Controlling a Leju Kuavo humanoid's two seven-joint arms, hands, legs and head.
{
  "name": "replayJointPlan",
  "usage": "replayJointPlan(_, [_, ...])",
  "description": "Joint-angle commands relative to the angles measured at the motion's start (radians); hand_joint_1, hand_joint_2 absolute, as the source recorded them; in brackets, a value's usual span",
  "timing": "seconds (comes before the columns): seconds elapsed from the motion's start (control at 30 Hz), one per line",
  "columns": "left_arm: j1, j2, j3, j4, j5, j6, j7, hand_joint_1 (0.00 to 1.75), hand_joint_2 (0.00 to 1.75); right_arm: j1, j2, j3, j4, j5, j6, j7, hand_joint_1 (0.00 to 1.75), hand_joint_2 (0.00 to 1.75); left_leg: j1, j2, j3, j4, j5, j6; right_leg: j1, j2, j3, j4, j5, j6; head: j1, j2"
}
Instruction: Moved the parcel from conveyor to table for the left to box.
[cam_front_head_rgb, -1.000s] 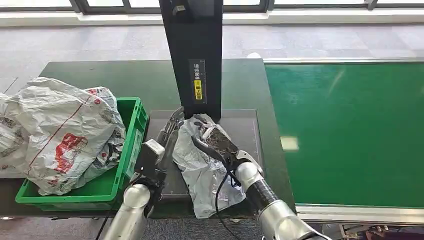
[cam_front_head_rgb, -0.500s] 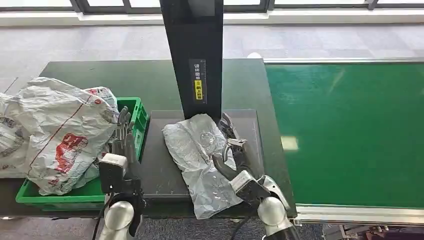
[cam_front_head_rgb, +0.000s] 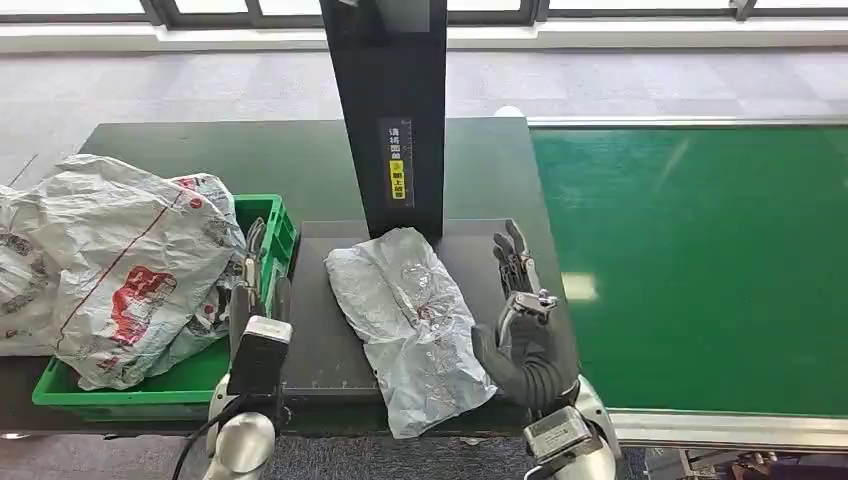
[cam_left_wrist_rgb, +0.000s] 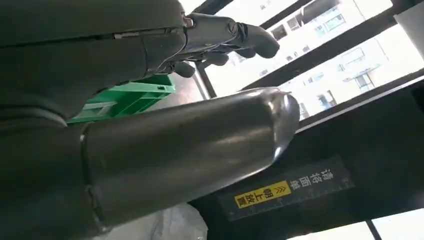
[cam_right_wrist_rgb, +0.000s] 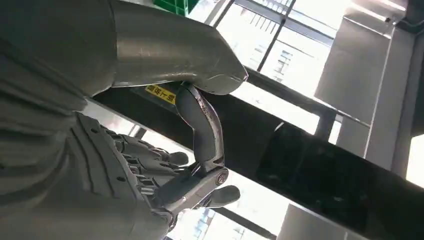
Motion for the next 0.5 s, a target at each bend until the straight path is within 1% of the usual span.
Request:
replayJointPlan(0.03, [-0.029,0.035,-0.024,0.057,-0.004,-0.007,0.000,0.00,0.00,-0.004,-0.056,0.036,-0.024,-0.004,-0.005,0.003,0.00,1.75,0.001,-0.001,0.002,0.000,-0.001,0.001,0.001,-0.002,0.003,-0.001,-0.001,0.000,0.000,0.000])
replayJointPlan(0.1, [-0.029,0.035,-0.024,0.057,-0.004,-0.007,0.000,0.00,0.00,-0.004,-0.056,0.036,-0.024,-0.004,-0.005,0.003,0.00,1.75,0.000,0.000,0.001,0.000,-0.001,0.001,0.001,-0.001,0.002,-0.001,-0.001,0.000,0.000,0.000])
replayJointPlan(0.17, [-0.030,0.052,-0.050,0.066,-0.195,-0.028,0.068,0.00,0.00,0.002,-0.074,0.056,-0.053,-0.020,-0.023,0.003,0.00,1.75,0.001,-0.001,0.002,0.000,-0.001,0.001,0.001,-0.002,0.003,-0.001,-0.001,0.000,0.000,0.000])
replayJointPlan(0.23, [-0.026,0.049,-0.066,0.079,-0.351,-0.026,0.113,0.00,0.00,0.014,-0.088,0.069,-0.082,-0.029,-0.031,0.003,0.00,1.75,0.001,-0.002,0.002,0.000,-0.001,0.002,0.001,-0.003,0.003,-0.002,-0.001,0.000,0.000,0.000])
replayJointPlan(0.27, [-0.028,0.057,-0.088,0.092,-0.425,-0.037,0.132,0.00,1.75,0.016,-0.092,0.072,-0.091,-0.041,-0.029,0.003,0.00,1.75,0.000,-0.001,0.002,0.000,-0.001,0.001,0.001,-0.003,0.003,-0.001,-0.001,0.000,0.000,0.000])
replayJointPlan(0.3, [-0.026,0.056,-0.112,0.106,-0.536,-0.032,0.166,0.00,0.00,0.018,-0.097,0.072,-0.092,-0.046,-0.025,0.003,0.00,1.75,0.001,-0.002,0.002,0.000,-0.001,0.002,0.001,-0.003,0.004,-0.001,-0.002,0.001,0.000,0.000])
replayJointPlan(0.37, [-0.023,0.052,-0.150,0.142,-0.657,-0.042,0.204,0.00,0.00,0.016,-0.101,0.071,-0.092,-0.051,-0.020,0.003,0.00,1.75,0.000,-0.002,0.002,-0.001,-0.001,0.001,0.000,-0.003,0.003,-0.002,-0.001,0.001,0.000,0.000])
replayJointPlan(0.4, [-0.027,0.055,-0.168,0.164,-0.708,-0.057,0.221,0.00,1.75,0.013,-0.104,0.071,-0.091,-0.051,-0.018,0.003,0.00,1.75,0.000,-0.002,0.002,0.000,-0.001,0.002,0.001,-0.003,0.004,-0.002,-0.001,0.001,0.000,0.000])
replayJointPlan(0.43, [-0.028,0.056,-0.181,0.185,-0.739,-0.069,0.230,0.00,1.75,0.012,-0.105,0.071,-0.092,-0.054,-0.016,0.003,0.00,1.75,0.000,-0.002,0.003,-0.001,-0.001,0.002,0.001,-0.004,0.005,-0.002,-0.001,0.001,0.000,0.000])
replayJointPlan(0.5, [-0.024,0.066,-0.215,0.236,-0.811,-0.146,0.256,0.00,1.75,0.008,-0.114,0.073,-0.094,-0.063,-0.015,0.003,0.00,1.75,0.000,-0.002,0.003,-0.001,-0.001,0.002,0.000,-0.003,0.005,-0.002,-0.001,0.001,0.000,0.000])
